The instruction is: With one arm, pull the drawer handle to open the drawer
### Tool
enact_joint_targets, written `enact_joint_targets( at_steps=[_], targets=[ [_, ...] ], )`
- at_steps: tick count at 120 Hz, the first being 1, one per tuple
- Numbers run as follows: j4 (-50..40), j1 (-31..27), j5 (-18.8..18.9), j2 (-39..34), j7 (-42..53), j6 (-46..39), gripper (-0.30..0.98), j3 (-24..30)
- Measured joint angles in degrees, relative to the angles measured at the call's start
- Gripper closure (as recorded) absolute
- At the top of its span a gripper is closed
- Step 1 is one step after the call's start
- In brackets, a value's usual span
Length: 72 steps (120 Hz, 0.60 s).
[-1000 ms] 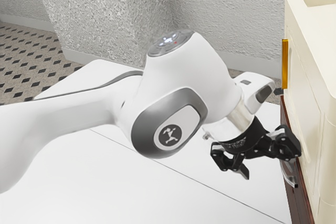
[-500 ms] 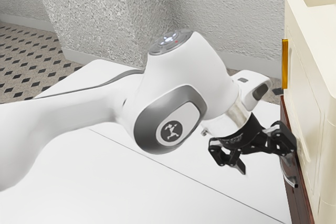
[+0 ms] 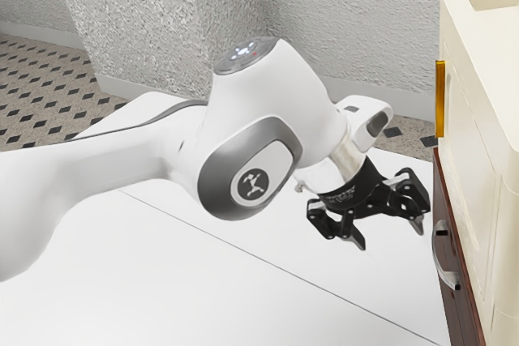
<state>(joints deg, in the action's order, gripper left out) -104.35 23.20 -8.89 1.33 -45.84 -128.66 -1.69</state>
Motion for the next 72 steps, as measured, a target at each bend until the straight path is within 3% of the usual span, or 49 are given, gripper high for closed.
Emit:
enact_joint_targets(
  at_steps=[36, 72],
  targets=[
    [-0.1, 4.2, -0.2, 0.2, -0.2, -1.1, 0.11, -0.2],
    [-0.7, 3.6, -0.1, 0.2, -0.4, -1.5, 0.31, -0.1]
  ],
)
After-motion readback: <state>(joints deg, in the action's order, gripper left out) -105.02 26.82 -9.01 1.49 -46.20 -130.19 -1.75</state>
